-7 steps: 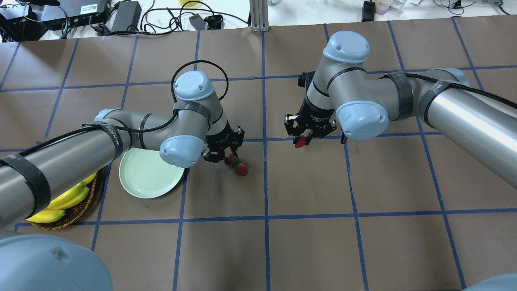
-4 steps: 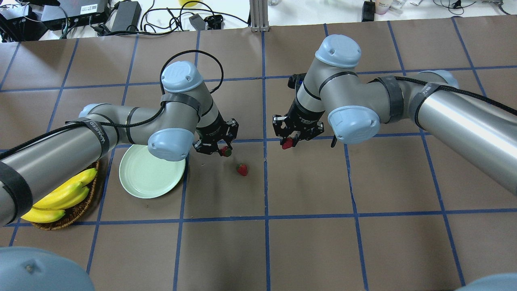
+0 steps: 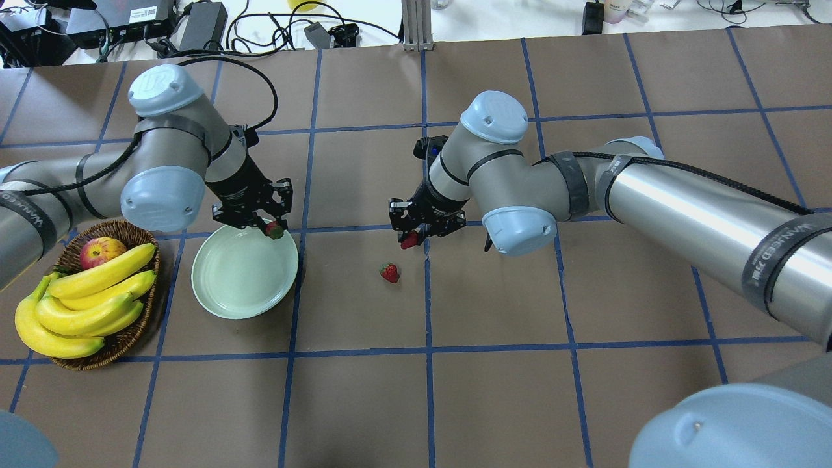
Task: Collect all strawberries into plate
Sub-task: 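Carry strawberry with right gripper while left gripper drops one into plate, then withdraw the right arm to rest while the left gripper grasps another strawberry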
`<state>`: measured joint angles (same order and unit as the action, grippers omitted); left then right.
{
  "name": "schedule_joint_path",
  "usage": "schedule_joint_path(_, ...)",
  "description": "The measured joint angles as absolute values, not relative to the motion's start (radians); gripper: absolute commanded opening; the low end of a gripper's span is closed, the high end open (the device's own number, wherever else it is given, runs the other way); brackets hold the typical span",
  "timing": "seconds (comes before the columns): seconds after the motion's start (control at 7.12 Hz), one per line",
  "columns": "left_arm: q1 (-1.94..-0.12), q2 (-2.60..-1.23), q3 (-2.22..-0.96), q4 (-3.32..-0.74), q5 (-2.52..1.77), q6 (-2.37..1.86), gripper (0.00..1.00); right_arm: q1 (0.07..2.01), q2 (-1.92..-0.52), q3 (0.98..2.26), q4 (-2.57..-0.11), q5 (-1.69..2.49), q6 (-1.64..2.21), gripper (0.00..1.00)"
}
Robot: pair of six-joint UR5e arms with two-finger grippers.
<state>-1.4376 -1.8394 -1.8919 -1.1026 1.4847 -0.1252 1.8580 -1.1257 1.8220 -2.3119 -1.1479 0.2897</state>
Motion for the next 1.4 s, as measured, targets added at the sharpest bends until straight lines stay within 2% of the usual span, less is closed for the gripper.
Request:
schedule_joint_path(0.14, -1.391, -1.834, -1.913, -1.107, 1.508, -0.024, 0.00, 1.867, -1.120, 1.826, -2.323, -1.150, 0.291, 1.00)
schedule_joint_path(0.28, -1.365, -1.833, -1.940, -1.102, 1.542, 0.031, 0.67, 1.872, -1.118, 1.829, -2.325, -1.153, 0.291, 1.00)
schedule_joint_path(0.42, -1.354, -1.836, -1.960, -1.092, 1.571, 0.056, 0.91, 1.874, -1.119, 1.829, -2.323, -1.156, 0.291, 1.00)
schedule_joint_path(0.56, -1.354, -1.840, -1.968, -1.086, 1.583, 0.059, 1.00, 1.876, -1.127, 1.827, -2.319, -1.167, 0.290, 1.00)
schedule_joint_path(0.98, -1.387, -1.834, -1.943, -1.091, 1.588, -0.015, 1.00, 1.865, -1.258, 1.772, -2.155, -1.324, 0.269, 1.00)
schedule_joint_path(1.4, -1.611, -1.851, -1.897, -1.056, 1.586, -0.155, 1.00, 1.765, -1.361, 1.474, -1.631, -1.509, 0.235, 1.00)
